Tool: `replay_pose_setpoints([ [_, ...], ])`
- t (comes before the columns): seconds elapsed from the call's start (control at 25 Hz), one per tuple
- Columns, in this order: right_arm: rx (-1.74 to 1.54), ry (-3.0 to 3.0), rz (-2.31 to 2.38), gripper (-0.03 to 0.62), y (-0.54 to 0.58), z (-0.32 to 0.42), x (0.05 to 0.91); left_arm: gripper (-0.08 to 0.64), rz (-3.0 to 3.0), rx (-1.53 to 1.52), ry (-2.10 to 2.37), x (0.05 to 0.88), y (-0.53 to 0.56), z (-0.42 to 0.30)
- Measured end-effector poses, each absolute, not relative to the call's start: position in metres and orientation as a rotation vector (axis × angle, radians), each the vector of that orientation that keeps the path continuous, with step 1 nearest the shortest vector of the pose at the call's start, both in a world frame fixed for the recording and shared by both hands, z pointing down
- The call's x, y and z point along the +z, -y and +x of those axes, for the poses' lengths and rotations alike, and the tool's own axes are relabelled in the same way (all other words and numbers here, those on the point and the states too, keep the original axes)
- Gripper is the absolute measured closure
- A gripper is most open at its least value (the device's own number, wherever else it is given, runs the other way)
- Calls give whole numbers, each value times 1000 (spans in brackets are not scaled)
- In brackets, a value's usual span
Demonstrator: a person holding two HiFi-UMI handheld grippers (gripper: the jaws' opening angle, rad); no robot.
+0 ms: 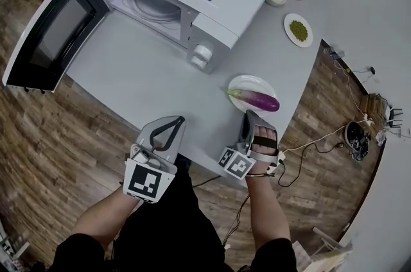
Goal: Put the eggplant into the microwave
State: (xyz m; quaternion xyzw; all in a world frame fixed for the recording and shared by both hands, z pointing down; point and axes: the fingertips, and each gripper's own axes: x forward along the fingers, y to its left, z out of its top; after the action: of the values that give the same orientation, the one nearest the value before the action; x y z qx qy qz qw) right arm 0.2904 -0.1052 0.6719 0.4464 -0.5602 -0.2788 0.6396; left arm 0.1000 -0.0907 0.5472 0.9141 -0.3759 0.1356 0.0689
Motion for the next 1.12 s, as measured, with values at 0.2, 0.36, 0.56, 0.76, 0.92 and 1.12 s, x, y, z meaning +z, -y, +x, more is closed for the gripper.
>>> replay_pose_setpoints([
  [0.2, -663, 1272, 1031, 571, 101, 290, 669, 551, 2758, 411, 1129, 545, 89, 101],
  [0.36, -693, 1277, 1037, 571, 97, 286, 665, 551, 2766, 407, 1134, 541, 88, 102],
  [0.56, -721, 1268, 1040, 571, 93, 286, 665, 551, 2769, 410, 1142, 540, 85, 101],
  [0.76, -736, 1259, 1060, 571, 92, 288, 664, 551, 2761, 418, 1145, 543, 80, 100],
  [0.92, -762, 1255, 1067, 571, 89, 286, 661, 551, 2765, 426, 1144, 543, 77, 101],
  [1.12, -787, 1256, 1075, 571, 84, 283, 656, 551, 2775, 425, 1149, 539, 75, 103],
])
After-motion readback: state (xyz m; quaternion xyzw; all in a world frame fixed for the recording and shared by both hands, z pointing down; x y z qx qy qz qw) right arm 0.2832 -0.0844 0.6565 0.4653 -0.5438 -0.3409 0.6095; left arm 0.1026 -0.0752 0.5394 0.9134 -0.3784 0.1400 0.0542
